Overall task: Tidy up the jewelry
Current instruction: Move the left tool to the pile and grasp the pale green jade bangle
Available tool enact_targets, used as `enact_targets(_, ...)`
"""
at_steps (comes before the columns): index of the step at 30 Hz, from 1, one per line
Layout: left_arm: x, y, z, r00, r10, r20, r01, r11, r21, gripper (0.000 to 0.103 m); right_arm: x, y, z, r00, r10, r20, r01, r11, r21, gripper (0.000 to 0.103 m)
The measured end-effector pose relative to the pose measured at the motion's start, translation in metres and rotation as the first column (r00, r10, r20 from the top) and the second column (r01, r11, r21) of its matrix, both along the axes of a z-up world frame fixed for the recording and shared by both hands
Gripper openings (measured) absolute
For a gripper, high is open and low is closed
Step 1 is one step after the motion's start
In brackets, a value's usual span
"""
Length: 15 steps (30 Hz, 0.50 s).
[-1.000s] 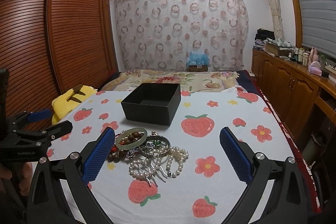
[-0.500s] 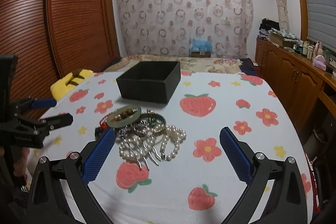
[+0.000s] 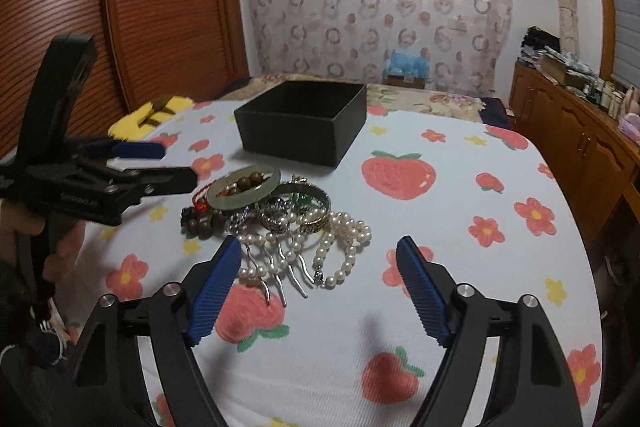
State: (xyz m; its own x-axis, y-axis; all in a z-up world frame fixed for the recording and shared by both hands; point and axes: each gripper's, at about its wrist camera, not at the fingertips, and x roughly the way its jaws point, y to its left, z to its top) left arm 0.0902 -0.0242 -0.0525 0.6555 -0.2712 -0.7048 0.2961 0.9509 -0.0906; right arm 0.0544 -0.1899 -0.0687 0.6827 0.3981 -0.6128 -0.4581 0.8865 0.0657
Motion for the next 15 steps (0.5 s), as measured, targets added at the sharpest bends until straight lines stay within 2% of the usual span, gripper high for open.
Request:
enact_targets(10, 0.027, -0.024, -0.011, 0.992, -0.092, -0.083, 0.088, 0.995, -0.046, 0.094, 0.006, 0.008, 0.0, 0.998, 0.058, -0.016, -0.059, 0.997, -0.04, 0.078)
enact_targets(12, 0.033, -0.029, -0.014, 0.989, -0.11, -0.102, 0.105, 0.993, -0.059, 0.089, 0.007, 0.008, -0.001, 0.998, 0.065, -0.024, -0.066, 0.997, -0.047, 0.078)
enact_targets(15, 0.043, -0.032, -0.022, 0.985, -0.103, -0.136, 0.096, 0.994, -0.058, 0.088, 0.009, 0.007, -0.001, 0.997, 0.068, -0.027, -0.07, 0.996, -0.058, 0.078)
